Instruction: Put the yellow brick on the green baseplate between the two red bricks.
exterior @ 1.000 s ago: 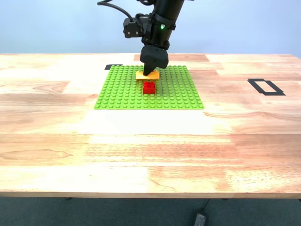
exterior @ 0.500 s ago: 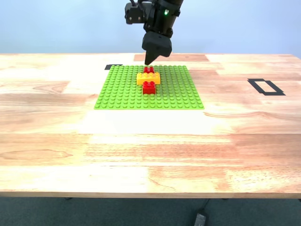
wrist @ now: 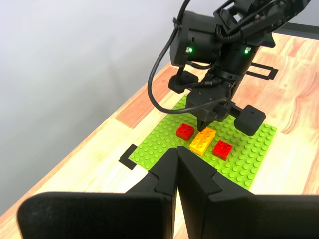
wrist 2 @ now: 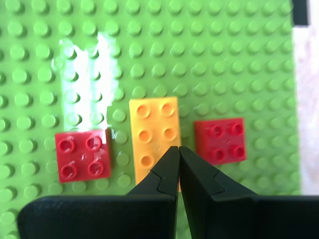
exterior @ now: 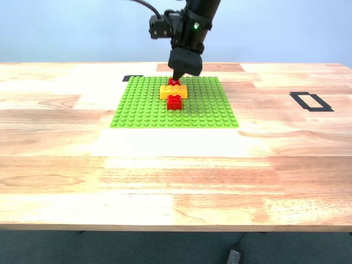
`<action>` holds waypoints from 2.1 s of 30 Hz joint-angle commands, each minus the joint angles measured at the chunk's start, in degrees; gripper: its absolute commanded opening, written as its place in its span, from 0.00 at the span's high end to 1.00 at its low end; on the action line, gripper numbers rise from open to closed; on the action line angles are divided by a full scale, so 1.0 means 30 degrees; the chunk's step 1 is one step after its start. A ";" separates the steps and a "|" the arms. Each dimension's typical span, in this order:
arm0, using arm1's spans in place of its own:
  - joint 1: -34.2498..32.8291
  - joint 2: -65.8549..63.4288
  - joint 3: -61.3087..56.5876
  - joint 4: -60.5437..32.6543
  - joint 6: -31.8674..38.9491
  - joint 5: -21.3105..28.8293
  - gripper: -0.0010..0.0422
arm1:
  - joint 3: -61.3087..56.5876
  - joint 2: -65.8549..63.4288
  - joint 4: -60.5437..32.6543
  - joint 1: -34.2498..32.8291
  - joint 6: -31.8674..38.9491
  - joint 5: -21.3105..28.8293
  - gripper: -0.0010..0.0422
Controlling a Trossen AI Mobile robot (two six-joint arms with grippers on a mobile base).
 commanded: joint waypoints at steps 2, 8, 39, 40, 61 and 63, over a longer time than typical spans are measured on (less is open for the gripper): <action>0.0000 -0.0036 0.0029 -0.0022 -0.0007 0.0000 0.98 | -0.0306 0.0342 0.0124 0.0000 0.0022 0.0029 0.96; 0.0000 -0.0051 0.0015 -0.0175 0.0000 0.0000 0.98 | -0.0306 0.0539 0.0357 0.0182 0.0007 -0.0131 0.96; 0.0000 -0.0102 0.0080 -0.0233 0.0000 0.0000 0.98 | -0.2229 0.0240 0.2594 0.0248 0.0998 -0.0896 0.96; 0.0000 -0.0109 0.0073 -0.0233 0.0000 0.0000 0.98 | -0.2120 0.0051 0.2594 0.0248 0.0998 -0.0889 0.96; 0.0000 -0.0138 -0.0022 -0.0073 -0.0015 -0.0007 0.98 | -0.2142 -0.8655 0.2310 -0.1960 0.2463 0.0495 0.96; 0.0000 -0.0153 -0.0022 0.0270 -0.0066 -0.0007 0.98 | -0.3257 -1.0513 0.3075 -0.2404 0.3337 0.0532 0.96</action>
